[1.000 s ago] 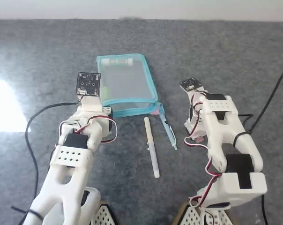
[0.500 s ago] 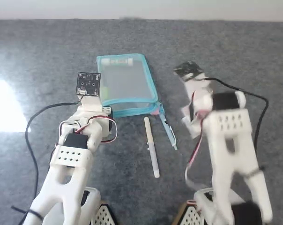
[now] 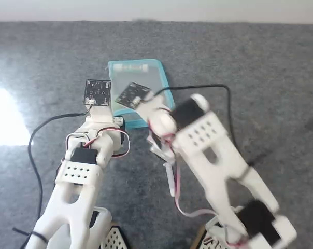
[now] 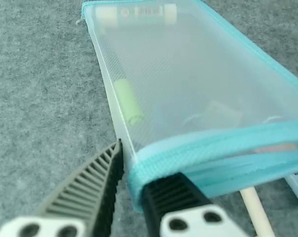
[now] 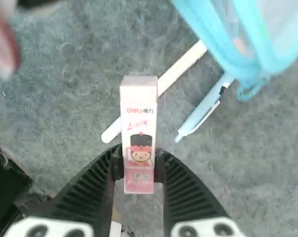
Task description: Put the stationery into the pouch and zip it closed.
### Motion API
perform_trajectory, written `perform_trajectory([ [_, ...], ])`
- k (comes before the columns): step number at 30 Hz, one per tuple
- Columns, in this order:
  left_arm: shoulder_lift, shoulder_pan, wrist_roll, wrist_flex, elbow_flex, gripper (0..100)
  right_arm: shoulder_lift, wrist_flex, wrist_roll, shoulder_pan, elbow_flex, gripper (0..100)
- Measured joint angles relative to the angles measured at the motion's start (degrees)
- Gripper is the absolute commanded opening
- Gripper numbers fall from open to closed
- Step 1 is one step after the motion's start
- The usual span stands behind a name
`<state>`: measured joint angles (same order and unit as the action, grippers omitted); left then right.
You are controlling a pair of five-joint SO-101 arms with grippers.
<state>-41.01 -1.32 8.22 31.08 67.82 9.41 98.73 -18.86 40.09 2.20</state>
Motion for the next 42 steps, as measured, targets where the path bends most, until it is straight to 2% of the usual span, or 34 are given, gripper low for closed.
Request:
perform_trajectory([
  [8,0.00,-0.09,0.09,0.00,0.00,1,-18.64,-0.18,8.26,-1.23,-16.79,0.8],
  [13,0.00,-0.09,0.09,0.00,0.00,1,-27.87,-0.18,10.02,-1.32,-24.35,0.8],
  [23,0.00,-0.53,0.09,-0.88,1.14,1,-33.23,-1.67,16.70,-4.22,-36.57,1.1],
  [25,0.00,-0.53,0.09,-0.88,1.14,1,-33.49,-2.99,17.05,-4.48,-36.75,4.2],
  [30,0.00,-0.09,0.26,-0.88,1.14,1,-34.99,-6.07,18.37,-4.57,-36.84,24.7],
  [33,0.00,-0.53,0.35,-0.88,1.14,1,-34.99,-6.68,18.99,-4.40,-37.27,32.5],
  [37,0.00,-0.70,0.18,-0.97,0.62,1,-34.99,-6.68,17.76,-3.16,-37.45,33.2],
  [42,0.00,-0.70,0.00,-0.97,0.88,1,-32.18,-6.68,17.32,-2.73,-37.45,28.8],
])
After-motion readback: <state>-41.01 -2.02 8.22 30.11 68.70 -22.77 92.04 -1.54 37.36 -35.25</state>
